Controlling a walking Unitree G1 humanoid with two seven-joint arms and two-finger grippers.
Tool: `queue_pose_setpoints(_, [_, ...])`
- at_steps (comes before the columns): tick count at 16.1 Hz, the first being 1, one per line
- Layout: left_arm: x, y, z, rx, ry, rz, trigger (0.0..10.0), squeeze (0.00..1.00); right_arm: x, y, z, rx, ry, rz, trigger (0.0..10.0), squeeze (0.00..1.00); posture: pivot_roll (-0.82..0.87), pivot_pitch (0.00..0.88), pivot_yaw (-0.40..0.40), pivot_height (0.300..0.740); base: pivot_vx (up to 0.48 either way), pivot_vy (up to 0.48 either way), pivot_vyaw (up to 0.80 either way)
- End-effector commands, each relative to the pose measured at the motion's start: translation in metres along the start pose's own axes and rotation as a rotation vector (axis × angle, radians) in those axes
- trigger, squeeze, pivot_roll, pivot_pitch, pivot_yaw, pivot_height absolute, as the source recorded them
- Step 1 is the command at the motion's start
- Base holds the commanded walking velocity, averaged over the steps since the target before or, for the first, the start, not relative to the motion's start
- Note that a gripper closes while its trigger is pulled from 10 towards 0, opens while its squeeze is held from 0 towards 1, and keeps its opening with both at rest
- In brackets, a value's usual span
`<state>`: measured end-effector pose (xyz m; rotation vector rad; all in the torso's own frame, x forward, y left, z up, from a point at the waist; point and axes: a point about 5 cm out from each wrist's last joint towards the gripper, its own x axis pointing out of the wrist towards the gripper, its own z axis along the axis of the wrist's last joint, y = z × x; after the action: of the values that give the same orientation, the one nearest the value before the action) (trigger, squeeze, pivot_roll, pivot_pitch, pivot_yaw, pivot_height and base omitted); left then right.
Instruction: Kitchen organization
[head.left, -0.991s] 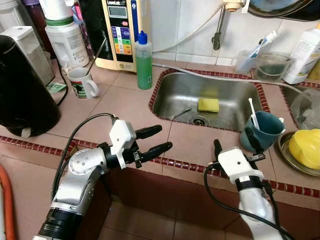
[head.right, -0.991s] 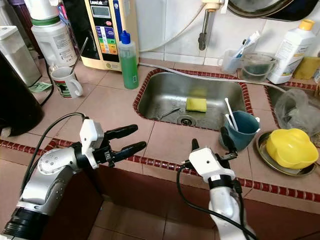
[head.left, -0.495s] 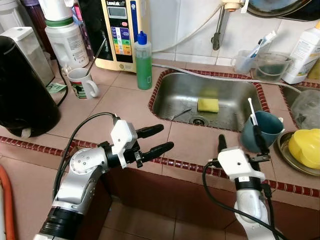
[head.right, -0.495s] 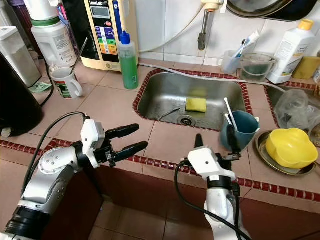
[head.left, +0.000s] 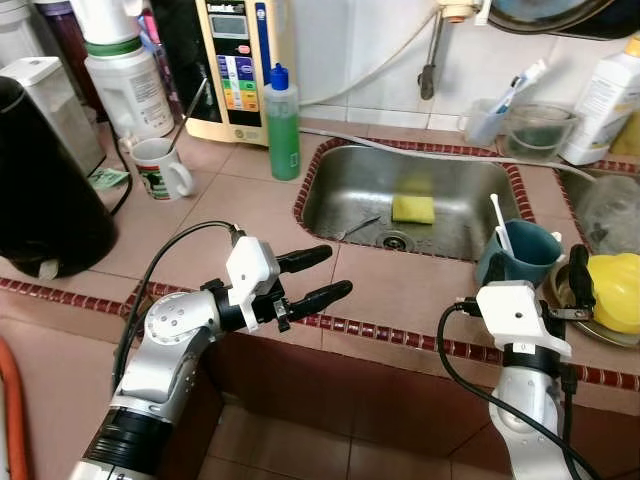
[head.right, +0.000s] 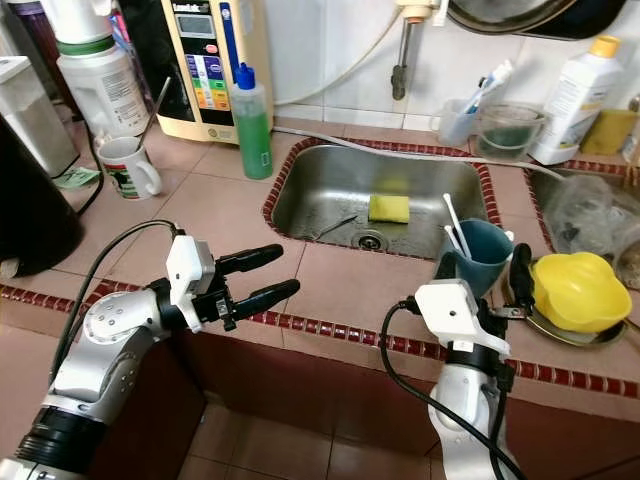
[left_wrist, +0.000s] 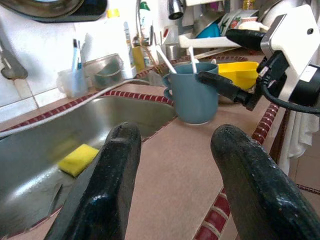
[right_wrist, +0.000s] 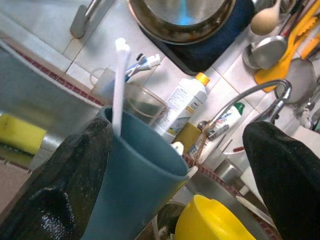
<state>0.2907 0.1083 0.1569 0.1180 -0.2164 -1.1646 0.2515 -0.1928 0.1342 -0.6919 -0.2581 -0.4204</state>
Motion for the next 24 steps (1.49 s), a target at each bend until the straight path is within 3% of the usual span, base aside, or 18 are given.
queue_pose_setpoints(1, [0.004, 0.002, 0.003, 0.018, -0.001, -0.009, 10.0, 0.0, 0.008, -0.007, 0.004, 0.032, 0.005, -0.039, 10.0, 0.0, -0.15, 0.03, 0.062, 0.74, 0.0, 0.0, 0.0])
queue_pose_setpoints(7, [0.005, 0.003, 0.005, 0.019, -0.005, 0.003, 10.0, 0.0, 0.022, -0.004, 0.006, 0.21, 0.066, 0.069, 10.0, 0.0, -0.14, 0.038, 0.057, 0.74, 0.0, 0.0, 0.0])
queue_pose_setpoints(14, [0.002, 0.004, 0.005, 0.019, -0.009, 0.028, 10.0, 0.0, 0.013, 0.005, 0.0, 0.234, 0.099, 0.158, 10.0, 0.0, -0.13, 0.033, 0.042, 0.74, 0.0, 0.0, 0.0])
queue_pose_setpoints(18, [0.006, 0.001, 0.005, 0.013, -0.015, 0.013, 10.0, 0.0, 0.038, -0.01, 0.003, 0.244, 0.073, 0.121, 10.0, 0.0, -0.14, 0.03, 0.049, 0.74, 0.0, 0.0, 0.0])
queue_pose_setpoints(24, [0.012, -0.009, 0.007, -0.004, -0.036, -0.013, 10.0, 0.0, 0.056, -0.011, 0.0, 0.303, 0.111, 0.144, 10.0, 0.0, -0.13, 0.037, 0.044, 0.74, 0.0, 0.0, 0.0])
